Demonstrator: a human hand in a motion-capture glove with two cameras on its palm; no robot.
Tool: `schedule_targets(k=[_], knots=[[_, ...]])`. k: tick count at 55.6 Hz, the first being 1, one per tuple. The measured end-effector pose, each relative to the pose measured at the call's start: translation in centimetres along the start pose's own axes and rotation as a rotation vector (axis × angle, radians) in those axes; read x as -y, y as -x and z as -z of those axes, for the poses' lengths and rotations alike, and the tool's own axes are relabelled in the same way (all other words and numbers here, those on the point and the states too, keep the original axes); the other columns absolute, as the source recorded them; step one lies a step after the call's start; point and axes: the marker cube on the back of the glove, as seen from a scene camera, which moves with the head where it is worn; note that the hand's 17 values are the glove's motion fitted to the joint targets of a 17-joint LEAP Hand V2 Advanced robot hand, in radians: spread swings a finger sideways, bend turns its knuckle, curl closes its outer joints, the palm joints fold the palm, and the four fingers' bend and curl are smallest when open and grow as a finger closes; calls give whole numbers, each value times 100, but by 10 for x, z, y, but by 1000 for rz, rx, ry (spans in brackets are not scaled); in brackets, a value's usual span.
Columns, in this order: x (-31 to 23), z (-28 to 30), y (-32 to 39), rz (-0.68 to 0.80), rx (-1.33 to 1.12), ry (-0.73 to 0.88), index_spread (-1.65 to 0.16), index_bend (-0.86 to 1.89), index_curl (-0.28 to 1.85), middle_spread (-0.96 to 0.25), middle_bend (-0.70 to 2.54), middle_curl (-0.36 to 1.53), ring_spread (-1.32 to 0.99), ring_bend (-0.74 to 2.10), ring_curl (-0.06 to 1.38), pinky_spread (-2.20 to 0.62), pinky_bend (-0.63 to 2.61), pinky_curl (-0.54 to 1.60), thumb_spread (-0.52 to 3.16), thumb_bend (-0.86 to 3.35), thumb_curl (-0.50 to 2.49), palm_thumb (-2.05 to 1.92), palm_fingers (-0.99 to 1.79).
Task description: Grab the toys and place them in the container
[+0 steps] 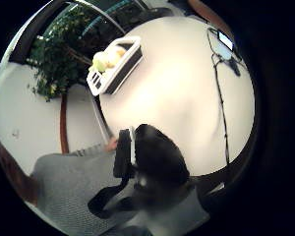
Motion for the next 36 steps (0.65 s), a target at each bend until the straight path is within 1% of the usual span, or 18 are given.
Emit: schedule_targets(k=[10,15,22,36], knots=[[-85,-60,53,-21,70,82,-36,18,38,-11,13,24,-3,16,25,8,76,32,129,-5,20,-7,-13],[-113,-78,67,-32,88,115,-36,18,38,-11,14,24,-3,16,24,8,76,33,129,-5,19,-7,-13],[-122,-84,68,-42,64,134,-36,18,38,-11,14,24,-3,16,23,8,75,33,129,-5,19,-7,-12],[-113,-84,64,-43,61,115,-35,19,39,-11,14,23,-3,16,22,8,74,33,130,-5,18,-7,-12]])
